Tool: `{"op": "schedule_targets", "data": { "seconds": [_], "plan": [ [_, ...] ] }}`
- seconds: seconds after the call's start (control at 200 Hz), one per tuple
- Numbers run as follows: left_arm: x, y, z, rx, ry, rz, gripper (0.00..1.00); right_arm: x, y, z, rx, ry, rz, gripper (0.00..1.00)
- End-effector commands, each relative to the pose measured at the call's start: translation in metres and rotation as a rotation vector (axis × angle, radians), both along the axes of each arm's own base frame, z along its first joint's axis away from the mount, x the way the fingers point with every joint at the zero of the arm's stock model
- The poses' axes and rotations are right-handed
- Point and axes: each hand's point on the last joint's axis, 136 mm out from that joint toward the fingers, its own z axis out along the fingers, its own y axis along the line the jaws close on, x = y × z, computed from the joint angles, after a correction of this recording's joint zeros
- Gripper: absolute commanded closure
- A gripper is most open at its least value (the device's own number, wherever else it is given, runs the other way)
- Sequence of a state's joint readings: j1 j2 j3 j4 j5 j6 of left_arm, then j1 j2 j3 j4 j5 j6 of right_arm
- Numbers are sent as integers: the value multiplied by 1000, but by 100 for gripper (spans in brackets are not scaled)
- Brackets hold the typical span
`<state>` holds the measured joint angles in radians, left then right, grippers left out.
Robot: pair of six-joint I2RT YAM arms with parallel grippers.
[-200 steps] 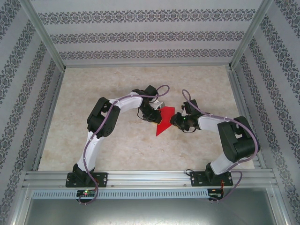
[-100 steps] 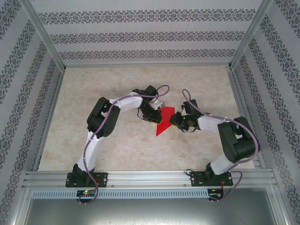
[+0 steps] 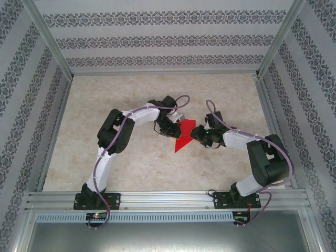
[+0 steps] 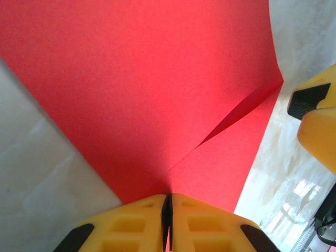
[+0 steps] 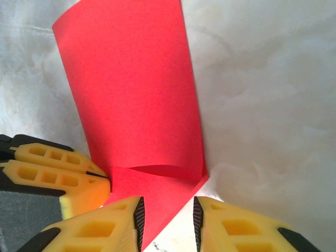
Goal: Fold a paper plane with a square sheet of paper (pick it up from the middle)
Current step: Third fold the triangle at the center of the table.
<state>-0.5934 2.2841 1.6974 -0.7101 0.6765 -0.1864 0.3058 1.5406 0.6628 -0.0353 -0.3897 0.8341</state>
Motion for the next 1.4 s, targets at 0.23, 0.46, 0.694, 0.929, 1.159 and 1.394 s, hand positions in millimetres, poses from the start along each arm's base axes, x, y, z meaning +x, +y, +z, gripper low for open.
{"op": "schedule_targets", "data": {
  "seconds": [0.23,0.46,0.694,0.929,1.159,1.394],
  "plan": [
    [-20,43,-61,219,71,4,86,5,12,-4,25,5,35,66],
    [-21,44,-61,222,70,3,86,6,18,3,72,-22,44,69],
    [-20,43,-60,220,68,3,86,7,20,7,106,-31,35,71],
    [-19,42,-58,214,66,6,86,5,29,11,167,-42,41,73],
    [-18,38,-53,195,64,8,86,1,26,2,123,-20,43,86],
    [-16,38,-50,187,61,12,86,-1,19,-9,10,19,62,93]
  ]
}}
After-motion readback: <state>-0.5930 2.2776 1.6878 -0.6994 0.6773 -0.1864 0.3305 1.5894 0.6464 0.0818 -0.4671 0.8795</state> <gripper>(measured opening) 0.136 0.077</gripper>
